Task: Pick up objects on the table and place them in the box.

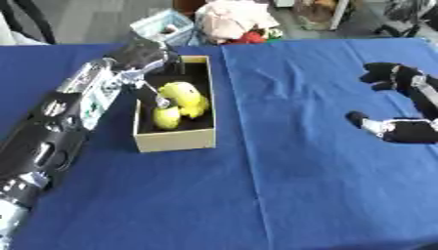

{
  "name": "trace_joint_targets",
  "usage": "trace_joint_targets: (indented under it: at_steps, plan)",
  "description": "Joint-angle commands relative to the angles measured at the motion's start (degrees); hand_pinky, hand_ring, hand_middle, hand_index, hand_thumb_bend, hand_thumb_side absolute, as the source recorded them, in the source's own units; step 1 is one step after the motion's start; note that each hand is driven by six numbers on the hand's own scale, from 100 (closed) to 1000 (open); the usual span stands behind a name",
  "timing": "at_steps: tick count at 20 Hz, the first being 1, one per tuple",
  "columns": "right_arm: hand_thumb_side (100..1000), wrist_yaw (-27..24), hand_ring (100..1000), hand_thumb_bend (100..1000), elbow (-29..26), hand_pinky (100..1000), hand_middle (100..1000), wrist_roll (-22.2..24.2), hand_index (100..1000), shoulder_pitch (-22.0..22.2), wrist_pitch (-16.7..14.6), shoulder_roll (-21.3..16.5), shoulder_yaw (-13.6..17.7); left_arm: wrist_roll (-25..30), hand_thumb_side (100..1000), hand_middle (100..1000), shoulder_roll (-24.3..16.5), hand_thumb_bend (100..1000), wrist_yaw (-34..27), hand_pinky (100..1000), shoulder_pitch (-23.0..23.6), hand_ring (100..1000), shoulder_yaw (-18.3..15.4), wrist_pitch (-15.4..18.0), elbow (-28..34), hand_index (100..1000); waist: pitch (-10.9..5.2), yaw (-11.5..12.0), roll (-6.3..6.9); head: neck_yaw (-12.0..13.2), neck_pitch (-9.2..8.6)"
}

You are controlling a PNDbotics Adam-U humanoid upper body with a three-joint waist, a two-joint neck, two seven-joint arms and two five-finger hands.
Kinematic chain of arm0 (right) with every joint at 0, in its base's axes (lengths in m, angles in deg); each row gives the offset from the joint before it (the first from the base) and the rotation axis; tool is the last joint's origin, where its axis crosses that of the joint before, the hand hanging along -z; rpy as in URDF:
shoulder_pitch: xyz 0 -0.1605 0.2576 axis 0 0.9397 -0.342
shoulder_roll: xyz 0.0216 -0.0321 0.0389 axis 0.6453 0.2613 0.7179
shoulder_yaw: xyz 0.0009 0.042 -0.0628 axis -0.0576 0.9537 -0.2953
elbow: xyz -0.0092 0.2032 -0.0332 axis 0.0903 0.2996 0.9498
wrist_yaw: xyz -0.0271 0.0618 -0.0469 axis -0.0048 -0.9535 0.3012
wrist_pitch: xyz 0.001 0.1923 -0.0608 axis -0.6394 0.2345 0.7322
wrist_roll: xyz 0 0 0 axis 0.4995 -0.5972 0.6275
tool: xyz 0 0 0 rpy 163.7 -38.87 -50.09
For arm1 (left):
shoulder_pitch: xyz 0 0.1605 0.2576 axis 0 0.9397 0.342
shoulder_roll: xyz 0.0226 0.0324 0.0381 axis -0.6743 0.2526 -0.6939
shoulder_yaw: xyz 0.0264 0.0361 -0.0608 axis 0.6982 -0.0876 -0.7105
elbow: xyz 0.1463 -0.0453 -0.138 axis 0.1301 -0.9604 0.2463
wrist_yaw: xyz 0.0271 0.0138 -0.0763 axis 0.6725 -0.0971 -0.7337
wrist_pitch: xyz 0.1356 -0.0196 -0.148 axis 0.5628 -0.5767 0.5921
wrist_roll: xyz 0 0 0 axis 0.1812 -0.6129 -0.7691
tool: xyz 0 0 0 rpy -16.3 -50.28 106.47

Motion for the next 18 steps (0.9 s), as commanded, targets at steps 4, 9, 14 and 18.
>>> trace_joint_targets:
  at_steps: [4,9,14,18]
  plan:
    - [260,0.02,822,473,-0.49,800,720,-0.59,887,-0.25,-0.06,-1.44,1.16,-2.44,204,515,-6.65,781,-11.26,597,1.19,491,-3.73,-4.33,12.85,686,-1.25,1.29,-0.15,-1.01,-0.31]
    - [259,0.13,819,469,-0.60,798,718,-1.28,887,0.16,-0.03,-1.76,1.65,-7.60,147,489,-12.29,722,-26.50,583,7.92,469,-9.13,-12.19,26.33,663,-1.56,3.04,-0.42,-1.94,-0.16]
    - [260,-0.01,814,466,-0.95,793,715,-2.33,886,0.47,-0.08,-1.61,2.02,-14.91,100,466,-14.16,672,-40.87,571,18.14,449,-14.31,-17.92,36.22,643,-1.67,4.46,-0.63,-2.40,-0.21]
    - [259,-0.44,809,465,-1.58,788,714,-2.94,886,0.56,-0.15,-1.42,2.14,-18.55,100,464,-13.19,667,-46.40,573,25.04,449,-16.88,-19.44,40.58,639,-1.67,5.30,-0.85,-2.31,0.38]
